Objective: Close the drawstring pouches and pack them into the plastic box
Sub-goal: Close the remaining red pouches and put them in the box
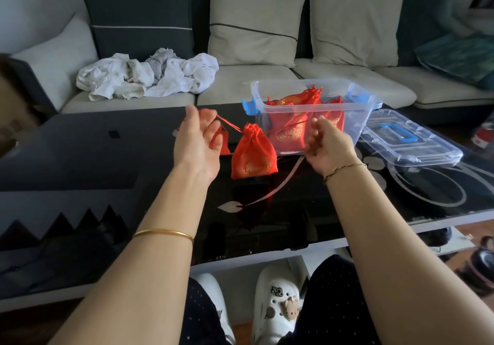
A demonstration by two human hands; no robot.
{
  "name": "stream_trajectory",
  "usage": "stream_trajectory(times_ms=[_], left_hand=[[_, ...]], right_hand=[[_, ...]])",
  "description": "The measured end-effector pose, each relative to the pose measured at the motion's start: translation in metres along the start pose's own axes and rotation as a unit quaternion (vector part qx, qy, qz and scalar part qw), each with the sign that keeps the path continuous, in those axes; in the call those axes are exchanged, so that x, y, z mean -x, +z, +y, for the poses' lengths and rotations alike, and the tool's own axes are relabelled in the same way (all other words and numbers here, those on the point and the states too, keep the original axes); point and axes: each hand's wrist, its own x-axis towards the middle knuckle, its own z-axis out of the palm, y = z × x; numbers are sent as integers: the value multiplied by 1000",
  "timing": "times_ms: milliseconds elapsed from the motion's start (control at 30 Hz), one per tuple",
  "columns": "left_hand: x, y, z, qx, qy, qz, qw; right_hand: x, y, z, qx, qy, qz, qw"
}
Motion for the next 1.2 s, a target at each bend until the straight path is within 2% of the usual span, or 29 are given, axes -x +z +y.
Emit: stream_trajectory(times_ms=[67,133,267,367,467,533,667,767,833,967,1067,1133,1200], left_hand=[[5,7,2,-90,40,-63,993],[10,13,0,-158,68,-88,981],[18,18,-3,-215,56,-137,965],[22,20,-5,-285,65,-175,940],[22,21,-8,-335,91,-210,914],[21,21,-9,-347,100,-214,907],[20,22,-9,-327,97,-201,918],[20,22,-9,-314,93,-199,923],[19,22,-8,-299,87,-200,929],[18,22,-8,-290,92,-185,934],[15,21,-8,-292,107,-150,939],[13,19,-8,-297,112,-141,938],[13,18,-8,-303,106,-144,936]], right_hand=[[12,9,-6,73,-75,-37,994],[25,19,-9,149,-139,-69,977],[38,34,-9,242,-233,-97,937],[41,39,-9,308,-277,-123,902],[43,41,-8,335,-290,-151,884],[44,42,-7,336,-288,-168,881],[39,40,-6,282,-216,-174,918],[33,34,1,370,-148,-190,897],[33,32,4,376,-110,-210,896],[36,32,3,320,-124,-231,911],[35,30,-2,268,-82,-227,933],[36,26,-6,300,-46,-256,918],[38,22,-9,384,-16,-277,881]])
